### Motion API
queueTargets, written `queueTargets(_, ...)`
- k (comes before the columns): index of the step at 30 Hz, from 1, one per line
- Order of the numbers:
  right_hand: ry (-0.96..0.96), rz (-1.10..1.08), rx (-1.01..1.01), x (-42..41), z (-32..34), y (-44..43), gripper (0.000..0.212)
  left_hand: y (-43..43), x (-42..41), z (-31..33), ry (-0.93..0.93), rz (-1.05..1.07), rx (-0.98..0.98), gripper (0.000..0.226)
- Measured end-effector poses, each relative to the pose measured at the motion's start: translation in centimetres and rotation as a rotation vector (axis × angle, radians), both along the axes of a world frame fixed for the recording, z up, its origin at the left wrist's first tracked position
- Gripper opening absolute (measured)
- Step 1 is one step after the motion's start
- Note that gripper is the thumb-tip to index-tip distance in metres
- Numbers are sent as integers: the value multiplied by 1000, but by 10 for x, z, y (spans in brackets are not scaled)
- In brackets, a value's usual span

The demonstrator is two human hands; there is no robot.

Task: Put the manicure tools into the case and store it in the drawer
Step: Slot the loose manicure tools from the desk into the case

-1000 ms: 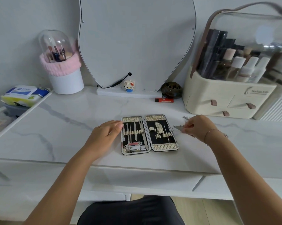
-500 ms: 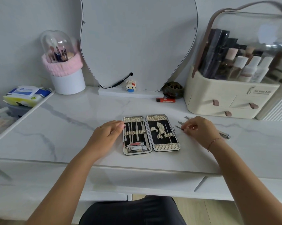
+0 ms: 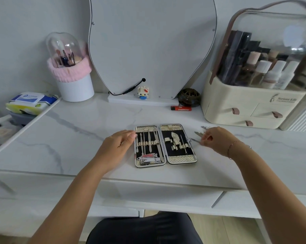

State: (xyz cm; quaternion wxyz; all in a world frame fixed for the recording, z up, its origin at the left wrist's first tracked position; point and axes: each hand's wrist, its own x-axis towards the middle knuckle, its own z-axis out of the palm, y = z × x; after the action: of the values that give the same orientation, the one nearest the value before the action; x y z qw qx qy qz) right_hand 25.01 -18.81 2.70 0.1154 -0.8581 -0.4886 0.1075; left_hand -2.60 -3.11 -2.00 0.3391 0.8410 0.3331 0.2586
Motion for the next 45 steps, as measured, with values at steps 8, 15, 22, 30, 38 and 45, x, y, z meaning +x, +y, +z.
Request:
queueTargets(8,-24,-50,106,-6,2,-2,8,1,0,-2,8,-7,6,55)
queueTargets(15,-72,-14,-54,-10,3,-2,19,3,0,-3,7,-11,2,51)
queueTargets(22,-41,-37,1,-19,2,-10,20,5,-2,-6,14,-8,-11,53)
queueTargets(30,-64,-35,38,-22,1,-13,11,2,-1,-3,13,-4,-16,52)
queueTargets(38,-155,90,306,-32,-18,-44,16,0,-1,0,30,11,-1,56)
queueTargets(45,-289,163,432,-52,-33,-106,10,-1,1,1,68,19,18,52)
